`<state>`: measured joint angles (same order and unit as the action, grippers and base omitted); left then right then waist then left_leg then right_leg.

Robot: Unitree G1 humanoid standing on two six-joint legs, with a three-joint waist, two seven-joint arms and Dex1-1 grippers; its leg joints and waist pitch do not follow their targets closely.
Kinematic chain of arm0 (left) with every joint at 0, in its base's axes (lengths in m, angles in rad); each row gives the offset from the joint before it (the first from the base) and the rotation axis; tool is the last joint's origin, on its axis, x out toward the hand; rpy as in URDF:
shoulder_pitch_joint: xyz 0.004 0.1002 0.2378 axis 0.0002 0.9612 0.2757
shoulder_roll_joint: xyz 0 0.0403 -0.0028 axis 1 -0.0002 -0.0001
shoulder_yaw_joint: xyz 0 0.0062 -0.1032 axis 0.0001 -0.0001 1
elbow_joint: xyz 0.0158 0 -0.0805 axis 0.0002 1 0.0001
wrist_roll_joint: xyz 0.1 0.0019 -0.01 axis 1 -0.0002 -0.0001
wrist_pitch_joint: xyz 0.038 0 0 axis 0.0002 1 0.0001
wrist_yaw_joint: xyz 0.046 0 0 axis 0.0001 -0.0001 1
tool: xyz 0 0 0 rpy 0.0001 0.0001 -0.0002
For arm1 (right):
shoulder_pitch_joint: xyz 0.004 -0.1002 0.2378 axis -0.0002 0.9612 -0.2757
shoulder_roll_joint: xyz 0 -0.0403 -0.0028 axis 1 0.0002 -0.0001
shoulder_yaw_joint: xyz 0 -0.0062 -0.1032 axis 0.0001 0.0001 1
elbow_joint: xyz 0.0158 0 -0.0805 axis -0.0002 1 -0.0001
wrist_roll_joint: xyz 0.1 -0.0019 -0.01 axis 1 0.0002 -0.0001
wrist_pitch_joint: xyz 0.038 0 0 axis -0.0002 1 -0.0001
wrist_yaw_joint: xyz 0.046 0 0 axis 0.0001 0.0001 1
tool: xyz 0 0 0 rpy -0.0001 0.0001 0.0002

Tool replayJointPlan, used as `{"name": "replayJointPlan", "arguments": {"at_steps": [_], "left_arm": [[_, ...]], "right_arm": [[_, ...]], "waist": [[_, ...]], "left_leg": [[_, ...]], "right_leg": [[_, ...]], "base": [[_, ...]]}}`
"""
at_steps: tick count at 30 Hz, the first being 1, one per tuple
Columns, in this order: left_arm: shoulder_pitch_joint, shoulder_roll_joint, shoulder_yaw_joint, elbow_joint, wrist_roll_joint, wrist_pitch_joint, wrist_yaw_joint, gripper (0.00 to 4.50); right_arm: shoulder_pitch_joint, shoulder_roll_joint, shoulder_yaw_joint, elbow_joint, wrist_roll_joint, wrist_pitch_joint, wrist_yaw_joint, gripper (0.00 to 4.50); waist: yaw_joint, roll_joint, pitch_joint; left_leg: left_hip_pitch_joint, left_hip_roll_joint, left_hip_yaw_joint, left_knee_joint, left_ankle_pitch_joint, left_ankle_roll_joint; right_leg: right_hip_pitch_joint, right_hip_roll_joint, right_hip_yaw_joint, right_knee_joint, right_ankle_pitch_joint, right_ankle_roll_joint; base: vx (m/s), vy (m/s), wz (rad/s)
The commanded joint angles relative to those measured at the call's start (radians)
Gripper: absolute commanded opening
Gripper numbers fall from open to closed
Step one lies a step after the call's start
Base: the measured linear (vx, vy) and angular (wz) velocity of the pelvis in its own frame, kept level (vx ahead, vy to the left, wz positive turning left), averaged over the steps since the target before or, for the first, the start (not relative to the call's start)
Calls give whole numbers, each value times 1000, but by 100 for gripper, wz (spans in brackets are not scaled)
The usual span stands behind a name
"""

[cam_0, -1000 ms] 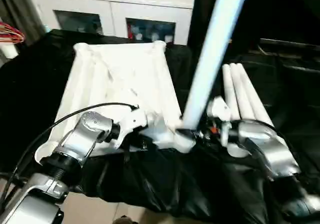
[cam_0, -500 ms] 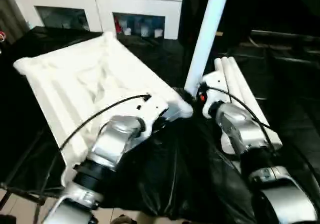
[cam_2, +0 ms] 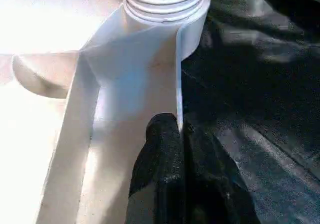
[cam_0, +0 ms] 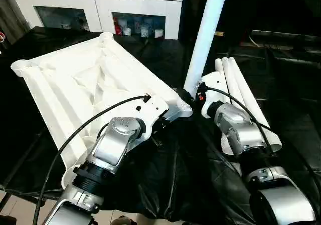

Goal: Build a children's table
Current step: Insert table leg to table base

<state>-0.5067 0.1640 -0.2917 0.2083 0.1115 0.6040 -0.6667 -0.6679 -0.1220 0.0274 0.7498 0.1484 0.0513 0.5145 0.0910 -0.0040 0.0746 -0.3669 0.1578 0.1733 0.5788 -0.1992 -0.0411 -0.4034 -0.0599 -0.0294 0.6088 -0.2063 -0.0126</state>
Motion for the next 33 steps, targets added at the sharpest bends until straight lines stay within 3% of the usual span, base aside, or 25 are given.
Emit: {"name": "replayJointPlan", "arguments": {"at_steps": [1, 6, 12, 13, 14, 19, 20, 30, 33], "left_arm": [[-2, -16, -31, -61, -59, -81, -55, 0], [-3, 10, -32, -62, -73, -103, -102, 0], [-4, 53, -36, -57, -90, -140, -182, 0], [-4, 76, -40, -51, -96, -156, -220, 0], [-4, 90, -42, -47, -99, -165, -242, 0], [-9, 128, -45, -30, -116, -203, -318, 0], [-13, 154, -45, -18, -135, -231, -377, 0], [-32, 237, -51, 48, -149, -318, -519, 0], [-36, 252, -55, 66, -141, -334, -536, 0]], "right_arm": [[36, 32, 46, 31, 2, 32, 75, 303], [48, 14, 48, -27, 19, 34, 125, 353], [74, -17, 55, -109, 41, 45, 203, 389], [97, -40, 66, -158, 54, 65, 256, 389], [111, -54, 71, -187, 61, 78, 289, 389], [156, -113, 108, -263, 63, 110, 396, 389], [180, -159, 133, -295, 51, 127, 456, 389], [226, -267, 189, -371, 23, 149, 592, 389], [226, -272, 198, -366, 12, 139, 592, 356]], "waist": [[6, -1, -63], [11, 2, -66], [22, 10, -68], [25, 15, -69], [26, 12, -69], [34, 18, -73], [39, 21, -73], [63, 23, -77], [67, 25, -78]], "left_leg": [[4, 69, -21, -61, -49, 103], [7, 71, -17, -55, -37, 123], [8, 75, -17, -55, -36, 109], [7, 74, -19, -54, -41, 105], [7, 76, -18, -54, -44, 103], [8, 76, -18, -50, -36, 101], [8, 76, -19, -49, -45, 92], [6, 76, -18, -44, -69, 71], [7, 77, -19, -44, -83, 65]], "right_leg": [[55, -89, 43, -53, 51, -297], [57, -92, 38, -50, 79, -313], [57, -92, 34, -46, 72, -309], [58, -90, 33, -45, 68, -305], [58, -90, 33, -45, 74, -299], [57, -88, 31, -41, 110, -300], [58, -90, 30, -39, 103, -302], [58, -88, 29, -37, 77, -295], [56, -91, 29, -38, 51, -292]], "base": [[0, 0, 0], [0, 0, 0], [0, 0, 0], [0, 0, 0], [0, 0, 0], [0, 0, 0], [0, 0, 0], [0, 0, 0], [0, 0, 0]]}}
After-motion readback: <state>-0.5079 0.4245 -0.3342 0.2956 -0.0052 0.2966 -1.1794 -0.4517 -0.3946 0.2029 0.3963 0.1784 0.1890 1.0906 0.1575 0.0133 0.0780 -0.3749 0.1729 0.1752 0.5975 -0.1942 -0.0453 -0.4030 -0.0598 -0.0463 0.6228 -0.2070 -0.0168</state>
